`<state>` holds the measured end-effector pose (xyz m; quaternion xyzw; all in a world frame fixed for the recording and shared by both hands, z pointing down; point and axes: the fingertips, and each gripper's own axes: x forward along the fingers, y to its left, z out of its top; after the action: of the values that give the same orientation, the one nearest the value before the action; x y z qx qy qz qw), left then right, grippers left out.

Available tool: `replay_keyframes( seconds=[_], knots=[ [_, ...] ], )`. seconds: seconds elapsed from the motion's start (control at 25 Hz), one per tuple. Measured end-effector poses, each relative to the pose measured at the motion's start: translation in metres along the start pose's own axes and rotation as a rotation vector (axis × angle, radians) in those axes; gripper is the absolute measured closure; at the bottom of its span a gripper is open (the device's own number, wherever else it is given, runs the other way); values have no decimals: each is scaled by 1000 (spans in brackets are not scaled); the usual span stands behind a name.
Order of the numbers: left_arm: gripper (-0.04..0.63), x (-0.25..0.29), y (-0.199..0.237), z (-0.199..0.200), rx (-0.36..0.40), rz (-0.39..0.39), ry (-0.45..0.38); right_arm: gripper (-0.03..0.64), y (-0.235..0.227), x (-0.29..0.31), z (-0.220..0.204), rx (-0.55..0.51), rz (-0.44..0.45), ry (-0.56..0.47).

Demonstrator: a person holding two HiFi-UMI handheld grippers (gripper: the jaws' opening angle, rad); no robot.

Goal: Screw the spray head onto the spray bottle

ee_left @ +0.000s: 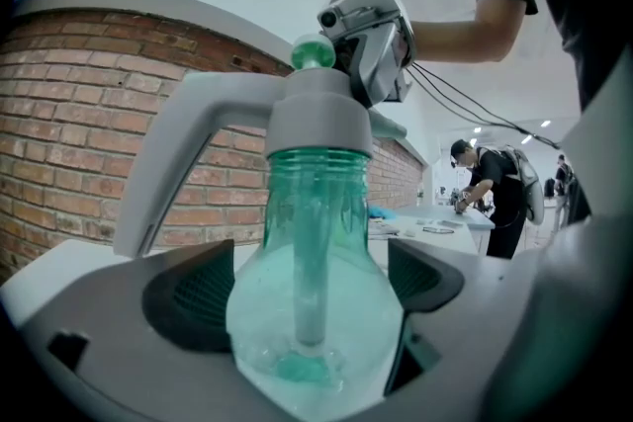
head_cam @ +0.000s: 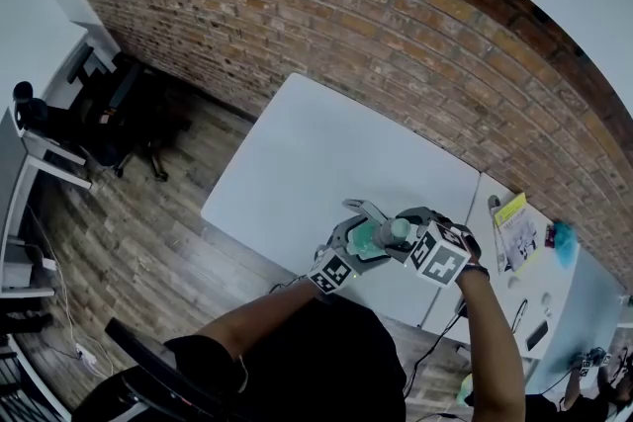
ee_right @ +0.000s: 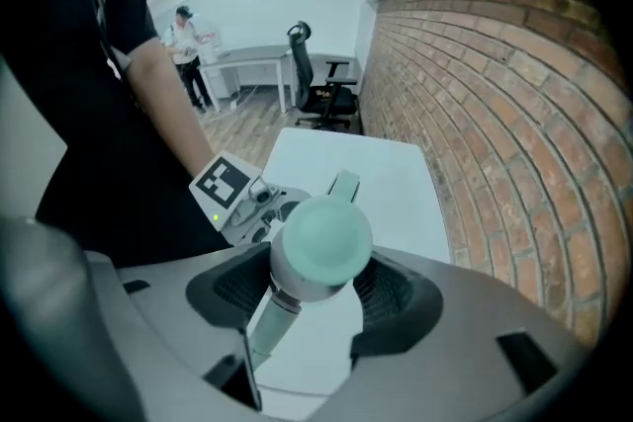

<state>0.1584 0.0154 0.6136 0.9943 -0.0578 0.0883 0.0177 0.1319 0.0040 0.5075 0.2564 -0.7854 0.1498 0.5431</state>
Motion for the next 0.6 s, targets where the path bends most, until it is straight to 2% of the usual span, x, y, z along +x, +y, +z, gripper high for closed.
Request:
replay_keyframes(
  seconds=[0.16,0.32,0.48,0.6],
  knots=[
    [115,-1,4,6,-9,6,-20,352,-2,1,4,205,-32,-73],
    [115,3,0,1,1,-5,0,351,-7,1,-6,409,-123,-93],
    [115,3,-1,4,6,-13,-1,351,-10,-2,-11,657,-211,-192],
    [117,3,-1,3,6,-19,3,351,-11,-2,-10,674,-235,-217]
  ],
)
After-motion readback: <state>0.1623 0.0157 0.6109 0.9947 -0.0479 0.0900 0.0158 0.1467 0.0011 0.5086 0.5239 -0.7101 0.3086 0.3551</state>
